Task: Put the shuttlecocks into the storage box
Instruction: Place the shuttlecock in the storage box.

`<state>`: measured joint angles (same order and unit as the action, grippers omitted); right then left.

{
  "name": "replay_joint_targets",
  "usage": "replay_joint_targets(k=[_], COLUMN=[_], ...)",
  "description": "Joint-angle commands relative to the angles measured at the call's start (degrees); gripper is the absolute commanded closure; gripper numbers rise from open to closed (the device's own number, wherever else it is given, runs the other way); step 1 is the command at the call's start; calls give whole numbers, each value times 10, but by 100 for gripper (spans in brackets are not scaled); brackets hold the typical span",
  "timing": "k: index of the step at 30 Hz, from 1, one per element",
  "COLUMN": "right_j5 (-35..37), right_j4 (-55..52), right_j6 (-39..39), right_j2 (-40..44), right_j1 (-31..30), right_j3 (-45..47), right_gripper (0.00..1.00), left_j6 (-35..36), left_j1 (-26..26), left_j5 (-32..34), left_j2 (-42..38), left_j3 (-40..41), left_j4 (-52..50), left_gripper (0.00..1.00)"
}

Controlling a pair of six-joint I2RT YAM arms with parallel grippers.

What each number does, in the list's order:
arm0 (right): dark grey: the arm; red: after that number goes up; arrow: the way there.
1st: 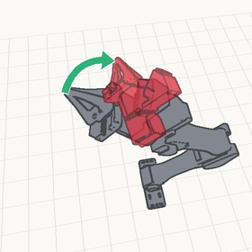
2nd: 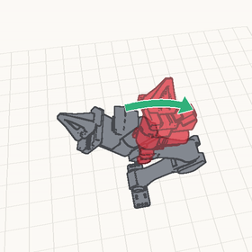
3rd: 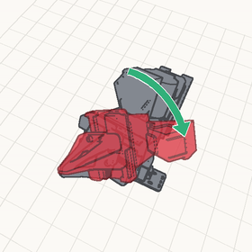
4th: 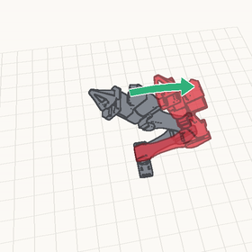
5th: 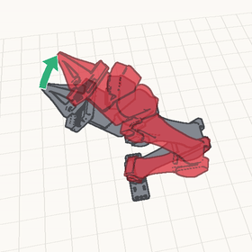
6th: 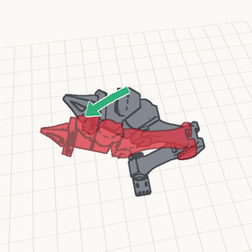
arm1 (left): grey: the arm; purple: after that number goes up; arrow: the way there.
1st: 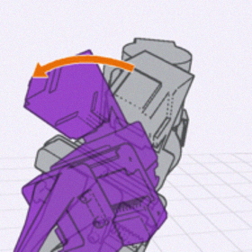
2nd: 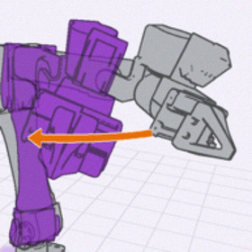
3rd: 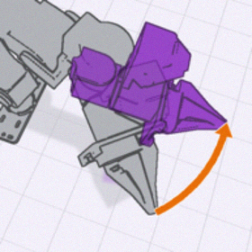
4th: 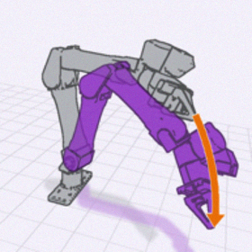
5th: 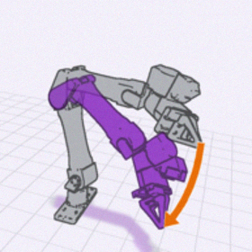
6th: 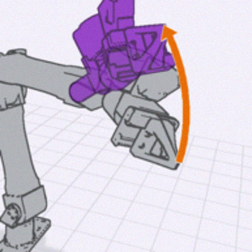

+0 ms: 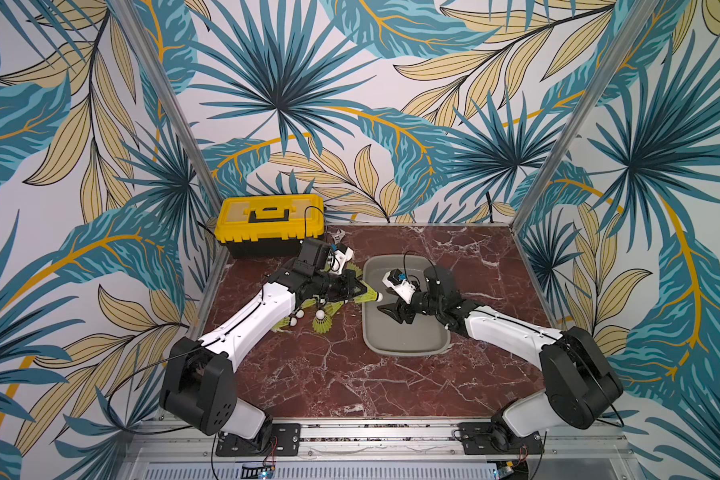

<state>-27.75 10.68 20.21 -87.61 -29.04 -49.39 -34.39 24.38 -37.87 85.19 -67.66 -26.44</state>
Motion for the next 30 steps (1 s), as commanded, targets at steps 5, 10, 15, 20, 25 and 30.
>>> replay_joint_targets(k=[5,10,15,20,25,30], right_j5=[-9,-12,-23,-29,-27,-14], right_j4=[-14,-16,-30,-40,-43,-53], right_j6=[16,18,23,31,32,34], right_j2=[-23,-30,-34,-33,-30,-24], right_j1=[-5,-4,-6,-5,-6,-6], right_j3=[-24,-31,-33,-30,-30,-31], right_gripper=[37,43,51,56,73,78], left_j6=[16,18,17,17,17,32], left_j1=[8,11,11,11,12,12], left_j5=[-16,-18,-19,-22,-21,-18], left_j2=[7,9,8,9,9,8], left_j3=[-37,-38,-37,-37,-37,-40], left_j4=[-17,-20,-19,-19,-18,-33], left_gripper=[100,100,100,100,100,92])
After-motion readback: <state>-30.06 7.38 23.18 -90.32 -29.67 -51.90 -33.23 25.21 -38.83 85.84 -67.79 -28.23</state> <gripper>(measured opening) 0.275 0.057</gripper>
